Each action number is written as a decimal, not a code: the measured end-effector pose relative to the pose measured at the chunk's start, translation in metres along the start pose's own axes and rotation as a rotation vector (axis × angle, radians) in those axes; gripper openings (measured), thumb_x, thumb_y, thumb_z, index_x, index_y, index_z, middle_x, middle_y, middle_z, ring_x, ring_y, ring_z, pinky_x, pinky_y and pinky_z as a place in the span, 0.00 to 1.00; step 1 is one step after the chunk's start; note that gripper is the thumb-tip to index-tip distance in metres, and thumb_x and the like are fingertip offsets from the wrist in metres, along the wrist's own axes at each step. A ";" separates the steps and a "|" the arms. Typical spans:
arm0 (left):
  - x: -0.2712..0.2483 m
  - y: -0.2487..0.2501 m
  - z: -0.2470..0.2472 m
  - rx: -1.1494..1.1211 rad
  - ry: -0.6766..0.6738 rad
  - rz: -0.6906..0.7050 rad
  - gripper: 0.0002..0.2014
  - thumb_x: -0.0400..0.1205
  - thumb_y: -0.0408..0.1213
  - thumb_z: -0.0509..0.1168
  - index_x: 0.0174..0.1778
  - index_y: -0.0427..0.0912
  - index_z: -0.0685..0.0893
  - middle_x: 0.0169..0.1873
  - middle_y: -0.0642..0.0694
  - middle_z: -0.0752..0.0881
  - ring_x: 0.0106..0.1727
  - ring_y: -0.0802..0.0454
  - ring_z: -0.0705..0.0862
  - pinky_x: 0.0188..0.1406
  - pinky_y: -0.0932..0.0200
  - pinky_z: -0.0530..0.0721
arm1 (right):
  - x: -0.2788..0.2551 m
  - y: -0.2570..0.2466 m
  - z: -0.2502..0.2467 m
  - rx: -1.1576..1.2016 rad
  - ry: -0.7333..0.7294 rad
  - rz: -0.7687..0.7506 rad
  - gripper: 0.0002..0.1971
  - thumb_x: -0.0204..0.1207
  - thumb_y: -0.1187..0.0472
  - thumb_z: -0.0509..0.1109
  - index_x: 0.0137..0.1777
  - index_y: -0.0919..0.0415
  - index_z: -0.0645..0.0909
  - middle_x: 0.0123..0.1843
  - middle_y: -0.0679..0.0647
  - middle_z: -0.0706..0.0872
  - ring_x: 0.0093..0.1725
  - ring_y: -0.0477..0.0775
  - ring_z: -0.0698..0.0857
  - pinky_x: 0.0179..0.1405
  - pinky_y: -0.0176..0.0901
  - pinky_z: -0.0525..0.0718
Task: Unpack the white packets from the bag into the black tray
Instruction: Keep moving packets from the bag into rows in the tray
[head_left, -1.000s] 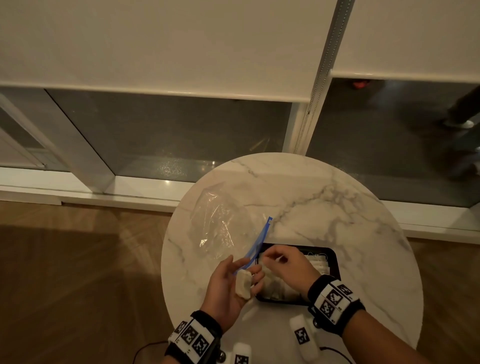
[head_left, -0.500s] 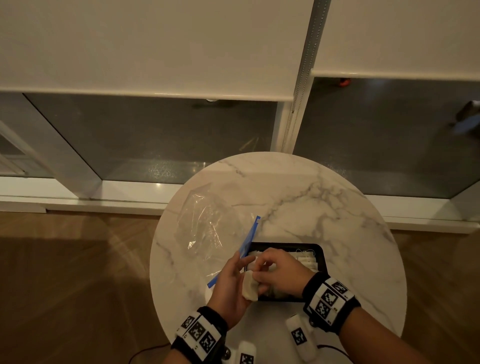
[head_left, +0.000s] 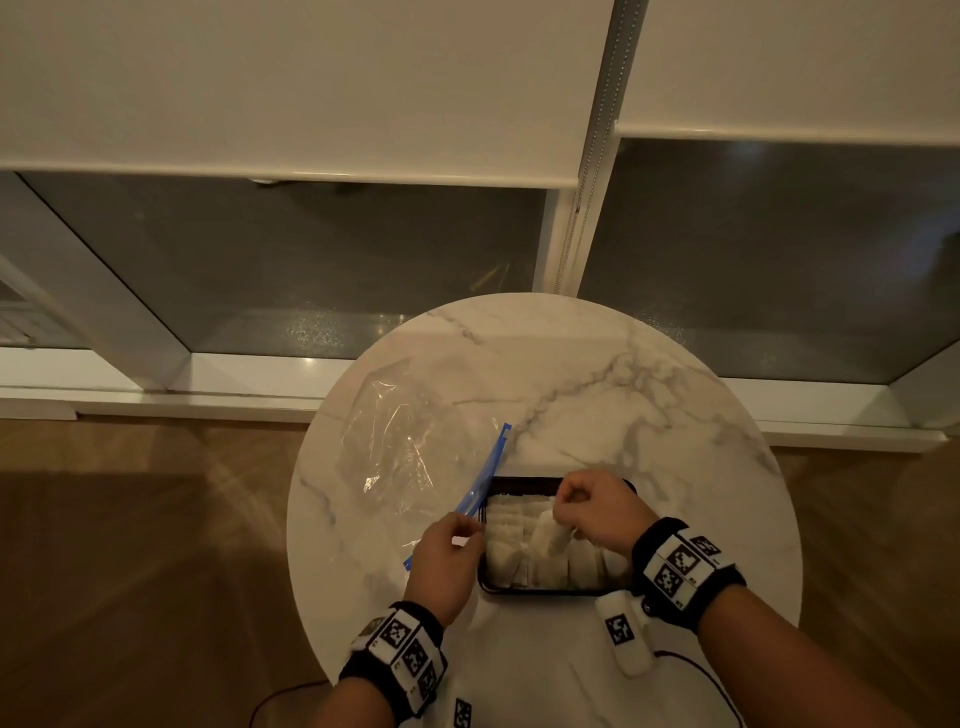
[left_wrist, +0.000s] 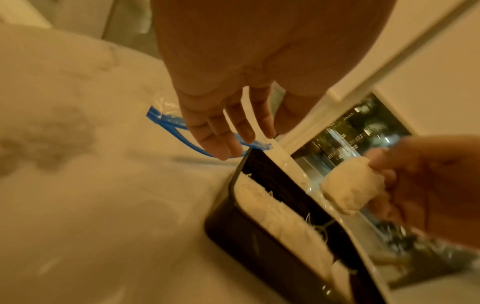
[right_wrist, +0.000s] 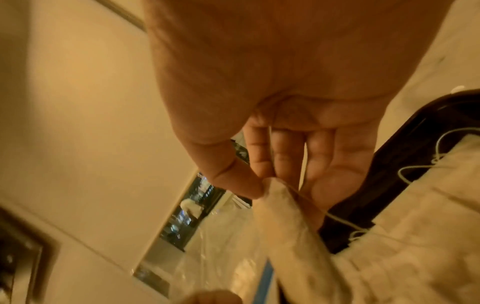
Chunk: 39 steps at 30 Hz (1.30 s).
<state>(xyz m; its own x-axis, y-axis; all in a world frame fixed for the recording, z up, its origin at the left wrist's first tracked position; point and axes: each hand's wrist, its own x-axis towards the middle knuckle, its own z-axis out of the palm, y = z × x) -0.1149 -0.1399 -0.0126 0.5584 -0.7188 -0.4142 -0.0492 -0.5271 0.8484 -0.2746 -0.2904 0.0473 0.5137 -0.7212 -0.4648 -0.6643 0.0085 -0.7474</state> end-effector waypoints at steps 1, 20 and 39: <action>0.000 0.000 0.003 0.092 -0.017 0.069 0.06 0.83 0.35 0.68 0.47 0.52 0.86 0.51 0.52 0.86 0.48 0.56 0.85 0.44 0.71 0.80 | 0.003 0.003 0.002 -0.029 -0.014 0.016 0.01 0.69 0.66 0.73 0.37 0.62 0.85 0.27 0.53 0.85 0.28 0.48 0.84 0.30 0.41 0.86; -0.002 -0.015 0.027 1.147 -0.382 0.436 0.32 0.83 0.58 0.38 0.79 0.56 0.73 0.88 0.47 0.51 0.86 0.36 0.53 0.77 0.39 0.64 | 0.038 0.022 0.040 -0.421 -0.356 0.021 0.15 0.76 0.68 0.61 0.39 0.45 0.79 0.38 0.47 0.80 0.41 0.50 0.81 0.43 0.45 0.84; -0.005 -0.023 0.021 0.946 -0.228 0.533 0.17 0.85 0.51 0.54 0.63 0.50 0.80 0.73 0.50 0.75 0.74 0.51 0.72 0.72 0.56 0.71 | 0.046 0.018 0.052 -0.512 -0.330 -0.030 0.10 0.74 0.70 0.67 0.49 0.55 0.84 0.41 0.47 0.83 0.45 0.49 0.82 0.45 0.38 0.79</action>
<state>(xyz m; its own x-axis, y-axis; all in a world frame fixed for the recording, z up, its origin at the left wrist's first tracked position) -0.1340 -0.1344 -0.0371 0.1167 -0.9719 -0.2045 -0.9046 -0.1890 0.3821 -0.2350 -0.2876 -0.0119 0.6231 -0.4626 -0.6307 -0.7815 -0.4021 -0.4771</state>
